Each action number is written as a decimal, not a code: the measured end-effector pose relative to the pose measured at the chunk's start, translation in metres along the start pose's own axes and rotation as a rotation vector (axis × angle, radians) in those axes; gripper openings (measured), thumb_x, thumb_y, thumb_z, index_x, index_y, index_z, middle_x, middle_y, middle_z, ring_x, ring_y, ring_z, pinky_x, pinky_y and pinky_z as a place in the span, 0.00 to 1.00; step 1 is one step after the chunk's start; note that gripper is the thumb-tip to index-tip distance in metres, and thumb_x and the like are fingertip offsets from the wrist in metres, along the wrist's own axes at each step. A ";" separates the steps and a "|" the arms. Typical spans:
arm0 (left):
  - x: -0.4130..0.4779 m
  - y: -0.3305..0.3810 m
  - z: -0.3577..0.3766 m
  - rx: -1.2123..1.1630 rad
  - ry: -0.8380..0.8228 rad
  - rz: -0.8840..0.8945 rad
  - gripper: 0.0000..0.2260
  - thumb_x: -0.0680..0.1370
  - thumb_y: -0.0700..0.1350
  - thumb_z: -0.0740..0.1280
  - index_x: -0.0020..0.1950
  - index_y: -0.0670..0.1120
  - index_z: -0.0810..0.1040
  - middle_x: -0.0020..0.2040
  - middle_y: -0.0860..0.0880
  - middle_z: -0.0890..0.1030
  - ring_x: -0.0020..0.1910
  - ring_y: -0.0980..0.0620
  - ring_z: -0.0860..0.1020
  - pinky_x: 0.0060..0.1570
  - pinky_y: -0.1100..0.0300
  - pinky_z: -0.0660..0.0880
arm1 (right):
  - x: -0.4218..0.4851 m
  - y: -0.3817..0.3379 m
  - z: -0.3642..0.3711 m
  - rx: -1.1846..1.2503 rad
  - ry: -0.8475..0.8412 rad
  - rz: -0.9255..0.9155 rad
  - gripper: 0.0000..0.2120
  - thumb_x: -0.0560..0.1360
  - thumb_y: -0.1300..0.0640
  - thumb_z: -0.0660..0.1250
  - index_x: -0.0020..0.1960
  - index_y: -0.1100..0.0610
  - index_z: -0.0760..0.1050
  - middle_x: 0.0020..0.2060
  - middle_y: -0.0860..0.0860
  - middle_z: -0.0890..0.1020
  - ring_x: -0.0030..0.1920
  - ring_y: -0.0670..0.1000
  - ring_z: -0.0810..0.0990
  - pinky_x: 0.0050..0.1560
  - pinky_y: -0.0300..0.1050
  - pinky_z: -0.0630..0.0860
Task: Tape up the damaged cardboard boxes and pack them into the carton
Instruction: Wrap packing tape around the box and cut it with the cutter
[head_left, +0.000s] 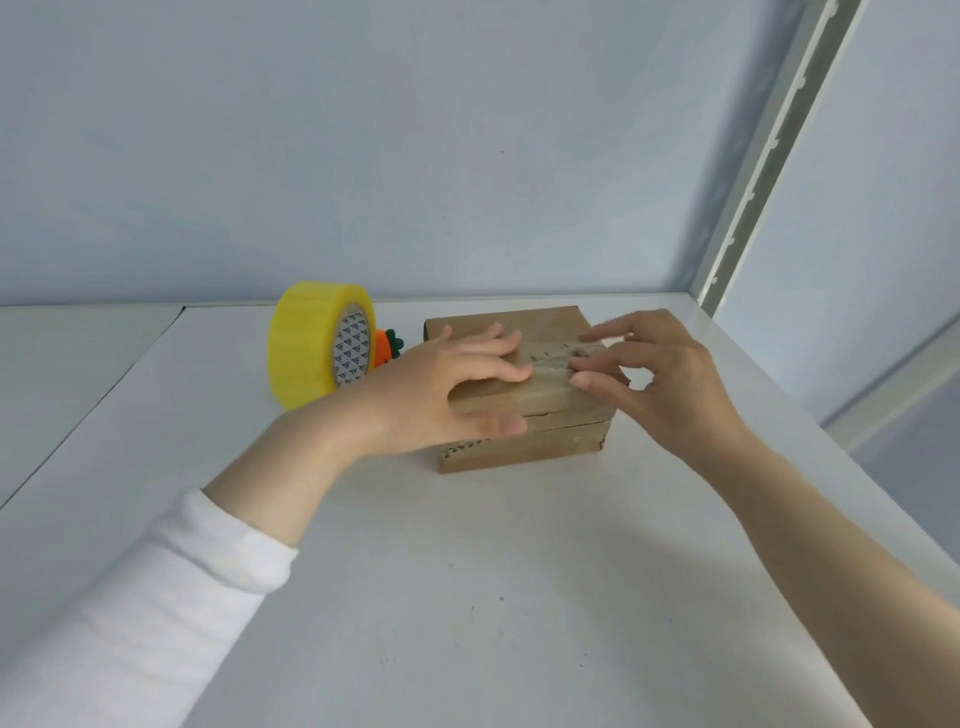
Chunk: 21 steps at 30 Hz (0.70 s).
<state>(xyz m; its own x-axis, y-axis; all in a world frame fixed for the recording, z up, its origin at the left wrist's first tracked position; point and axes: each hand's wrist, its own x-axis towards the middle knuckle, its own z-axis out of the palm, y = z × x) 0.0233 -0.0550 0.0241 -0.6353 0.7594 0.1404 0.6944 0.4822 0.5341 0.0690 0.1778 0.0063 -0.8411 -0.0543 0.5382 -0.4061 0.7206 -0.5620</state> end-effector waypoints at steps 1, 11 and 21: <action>0.003 0.003 0.004 0.006 0.040 -0.004 0.28 0.69 0.65 0.59 0.68 0.56 0.71 0.74 0.60 0.60 0.71 0.71 0.52 0.72 0.67 0.41 | 0.002 -0.001 0.002 0.052 -0.015 0.009 0.07 0.69 0.53 0.72 0.45 0.54 0.84 0.54 0.47 0.80 0.60 0.43 0.73 0.57 0.30 0.66; 0.006 -0.010 0.021 0.168 0.144 0.074 0.22 0.74 0.52 0.68 0.68 0.56 0.69 0.71 0.63 0.61 0.71 0.68 0.54 0.72 0.66 0.50 | -0.007 0.008 0.010 0.202 -0.060 -0.056 0.10 0.70 0.58 0.71 0.51 0.58 0.80 0.55 0.48 0.80 0.64 0.45 0.73 0.65 0.36 0.68; 0.013 0.005 0.011 -0.024 0.026 -0.081 0.25 0.78 0.58 0.56 0.74 0.52 0.63 0.74 0.60 0.60 0.69 0.72 0.55 0.69 0.73 0.45 | 0.015 -0.014 0.012 -0.338 -0.405 -0.011 0.22 0.82 0.50 0.48 0.75 0.52 0.57 0.75 0.44 0.56 0.75 0.44 0.50 0.73 0.41 0.46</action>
<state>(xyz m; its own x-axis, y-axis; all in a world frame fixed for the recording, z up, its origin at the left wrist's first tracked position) 0.0218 -0.0377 0.0196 -0.6981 0.7063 0.1174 0.6321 0.5309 0.5645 0.0582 0.1584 0.0146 -0.9352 -0.2781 0.2191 -0.3344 0.8974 -0.2880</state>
